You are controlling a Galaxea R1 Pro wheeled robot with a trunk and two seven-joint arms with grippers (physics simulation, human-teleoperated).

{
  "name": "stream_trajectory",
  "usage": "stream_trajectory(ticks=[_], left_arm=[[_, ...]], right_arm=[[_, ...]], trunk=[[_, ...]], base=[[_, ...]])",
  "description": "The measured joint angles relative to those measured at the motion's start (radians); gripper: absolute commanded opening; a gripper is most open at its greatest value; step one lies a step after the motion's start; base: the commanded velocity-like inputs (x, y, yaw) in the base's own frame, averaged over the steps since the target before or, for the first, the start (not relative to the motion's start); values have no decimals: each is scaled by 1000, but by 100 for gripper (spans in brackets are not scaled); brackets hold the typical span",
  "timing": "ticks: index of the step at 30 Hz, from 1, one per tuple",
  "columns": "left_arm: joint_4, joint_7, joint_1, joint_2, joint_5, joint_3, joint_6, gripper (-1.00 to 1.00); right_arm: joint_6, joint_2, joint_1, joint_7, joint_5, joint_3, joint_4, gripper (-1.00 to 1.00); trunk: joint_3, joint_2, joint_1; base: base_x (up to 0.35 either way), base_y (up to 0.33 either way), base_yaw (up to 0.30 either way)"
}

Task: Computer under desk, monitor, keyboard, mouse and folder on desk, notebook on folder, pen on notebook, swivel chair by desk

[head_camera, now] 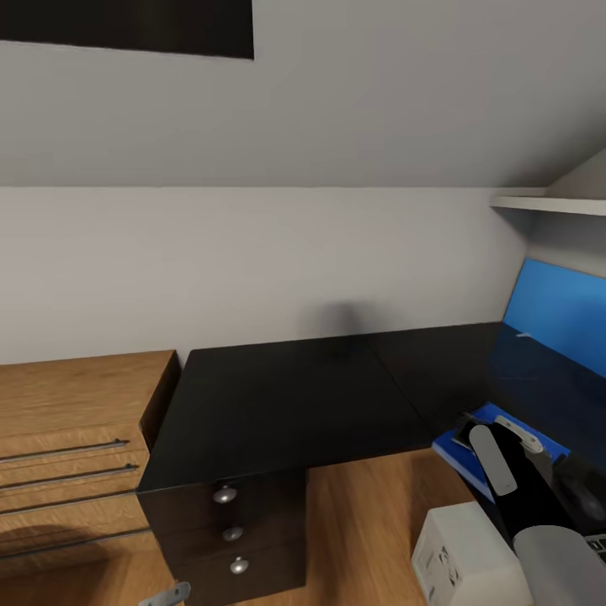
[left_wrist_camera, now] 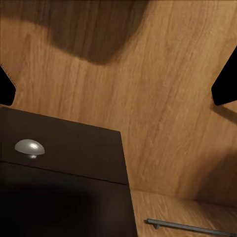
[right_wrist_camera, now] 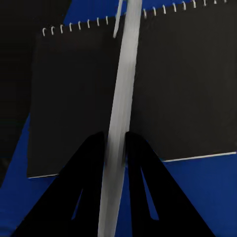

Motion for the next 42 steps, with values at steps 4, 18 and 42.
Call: stream_trajectory(ticks=[4, 18, 42], left_arm=[[1, 0, 0, 0, 0, 0, 0, 100], [1, 0, 0, 0, 2, 0, 0, 100], [23, 0, 0, 0, 1, -1, -1, 100]], right_arm=[[0, -3, 0, 0, 0, 0, 0, -100], [0, -10, 0, 0, 0, 0, 0, -100], [-1, -8, 0, 2, -1, 2, -11, 100]], trunk=[[0, 0, 0], [0, 0, 0], [0, 0, 0]], base=[[116, -13, 0], [8, -1, 0], [-1, 0, 0]])
